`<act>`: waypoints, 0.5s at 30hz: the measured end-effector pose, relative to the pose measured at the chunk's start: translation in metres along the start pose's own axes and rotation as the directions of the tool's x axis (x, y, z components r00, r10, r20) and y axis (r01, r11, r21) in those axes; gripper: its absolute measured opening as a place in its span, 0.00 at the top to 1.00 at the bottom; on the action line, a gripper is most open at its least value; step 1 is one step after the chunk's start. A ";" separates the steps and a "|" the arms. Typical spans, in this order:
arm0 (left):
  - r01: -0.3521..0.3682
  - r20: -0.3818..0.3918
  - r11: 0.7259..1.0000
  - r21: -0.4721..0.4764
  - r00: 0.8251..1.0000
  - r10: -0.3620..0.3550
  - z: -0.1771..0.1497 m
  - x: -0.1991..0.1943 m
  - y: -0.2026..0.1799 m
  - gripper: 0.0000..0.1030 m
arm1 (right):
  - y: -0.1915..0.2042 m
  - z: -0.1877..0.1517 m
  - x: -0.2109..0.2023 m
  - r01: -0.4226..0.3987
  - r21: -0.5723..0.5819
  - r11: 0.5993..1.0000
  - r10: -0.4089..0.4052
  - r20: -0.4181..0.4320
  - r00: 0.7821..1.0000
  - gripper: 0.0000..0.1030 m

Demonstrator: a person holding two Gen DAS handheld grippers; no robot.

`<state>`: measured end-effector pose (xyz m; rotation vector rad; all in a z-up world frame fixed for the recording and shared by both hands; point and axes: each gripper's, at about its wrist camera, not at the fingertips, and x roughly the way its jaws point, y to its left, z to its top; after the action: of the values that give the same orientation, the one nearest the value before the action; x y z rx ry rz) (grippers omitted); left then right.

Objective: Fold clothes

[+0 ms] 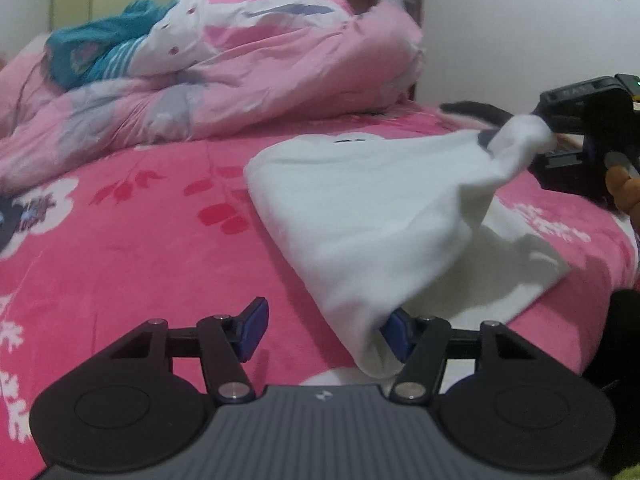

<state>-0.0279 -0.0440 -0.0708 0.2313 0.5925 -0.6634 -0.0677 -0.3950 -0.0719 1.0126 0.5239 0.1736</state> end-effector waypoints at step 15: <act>-0.020 -0.080 1.000 -0.011 0.997 0.019 0.002 0.016 -0.009 0.48 | -0.071 -0.020 -0.021 0.015 0.117 0.993 -0.018 0.021 1.000 0.88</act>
<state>-0.0226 -0.0596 -0.0782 0.2529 0.6700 -0.6339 -0.1033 -0.4251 -0.1333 1.1231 0.5269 0.1175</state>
